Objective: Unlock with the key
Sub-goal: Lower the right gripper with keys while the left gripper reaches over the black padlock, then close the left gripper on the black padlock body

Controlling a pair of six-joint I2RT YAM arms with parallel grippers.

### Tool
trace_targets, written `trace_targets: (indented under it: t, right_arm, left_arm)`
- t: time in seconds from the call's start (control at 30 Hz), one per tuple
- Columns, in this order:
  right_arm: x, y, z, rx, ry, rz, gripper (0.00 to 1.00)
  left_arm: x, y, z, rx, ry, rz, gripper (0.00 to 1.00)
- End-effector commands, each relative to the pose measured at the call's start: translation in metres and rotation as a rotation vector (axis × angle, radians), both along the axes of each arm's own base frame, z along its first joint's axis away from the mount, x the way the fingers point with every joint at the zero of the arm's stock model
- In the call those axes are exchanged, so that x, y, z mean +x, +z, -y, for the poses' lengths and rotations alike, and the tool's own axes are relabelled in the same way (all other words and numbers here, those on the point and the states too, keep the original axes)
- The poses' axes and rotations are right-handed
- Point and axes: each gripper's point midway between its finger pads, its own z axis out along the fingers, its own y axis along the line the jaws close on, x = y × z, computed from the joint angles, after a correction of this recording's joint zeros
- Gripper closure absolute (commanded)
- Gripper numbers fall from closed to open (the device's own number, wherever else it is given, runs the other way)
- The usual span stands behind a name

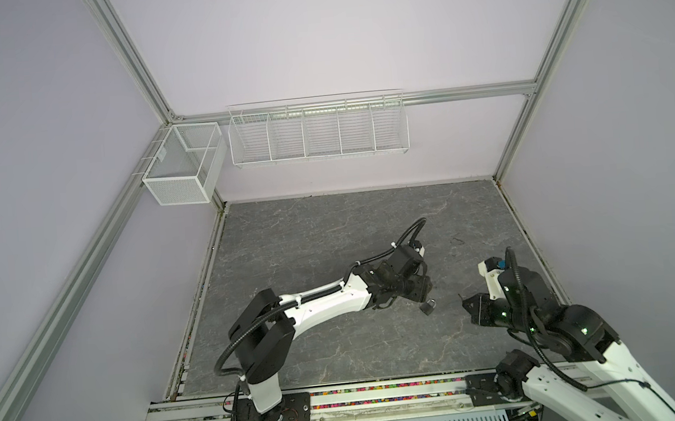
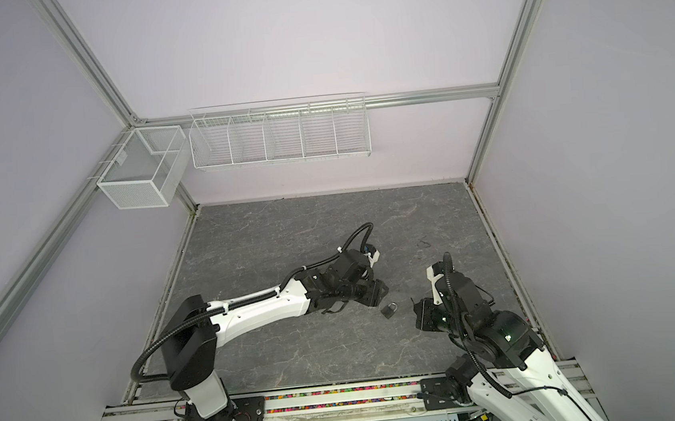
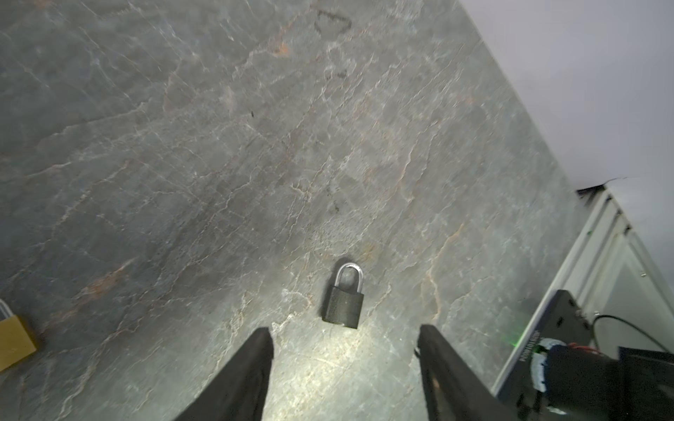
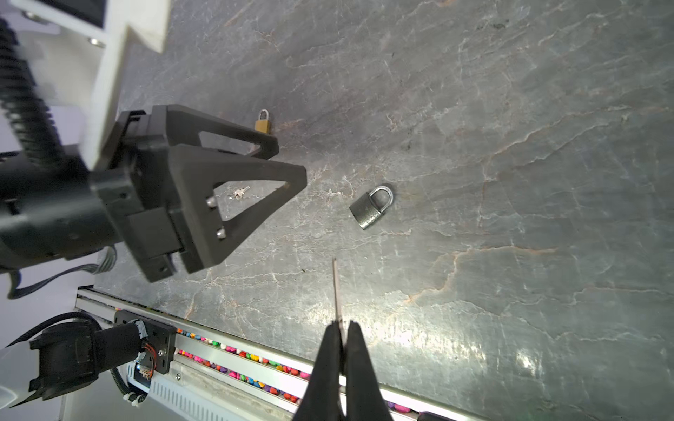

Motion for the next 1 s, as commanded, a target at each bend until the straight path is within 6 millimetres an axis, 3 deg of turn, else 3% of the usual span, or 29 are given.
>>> trace_targets:
  t: [0.0, 0.17, 0.4, 0.67, 0.97]
  right_arm:
    - [-0.005, -0.014, 0.004, -0.005, -0.026, -0.035, 0.93]
    - [-0.009, -0.019, 0.004, -0.016, -0.011, -0.065, 0.93]
    - [-0.014, -0.008, 0.012, 0.002, -0.029, -0.006, 0.93]
    - [-0.018, -0.006, 0.016, 0.0, -0.025, 0.008, 0.93]
    - [-0.019, -0.005, 0.016, 0.0, -0.018, 0.022, 0.93]
  left_arm:
    - [-0.01, -0.022, 0.001, 0.153, -0.099, 0.036, 0.38]
    - [-0.016, -0.05, 0.009, 0.323, -0.168, 0.022, 0.4]
    - [-0.022, -0.075, 0.022, 0.4, -0.218, 0.0, 0.41]
    - [-0.035, -0.094, 0.033, 0.434, -0.266, -0.04, 0.47]
    - [-0.029, -0.102, 0.033, 0.469, -0.232, -0.033, 0.51]
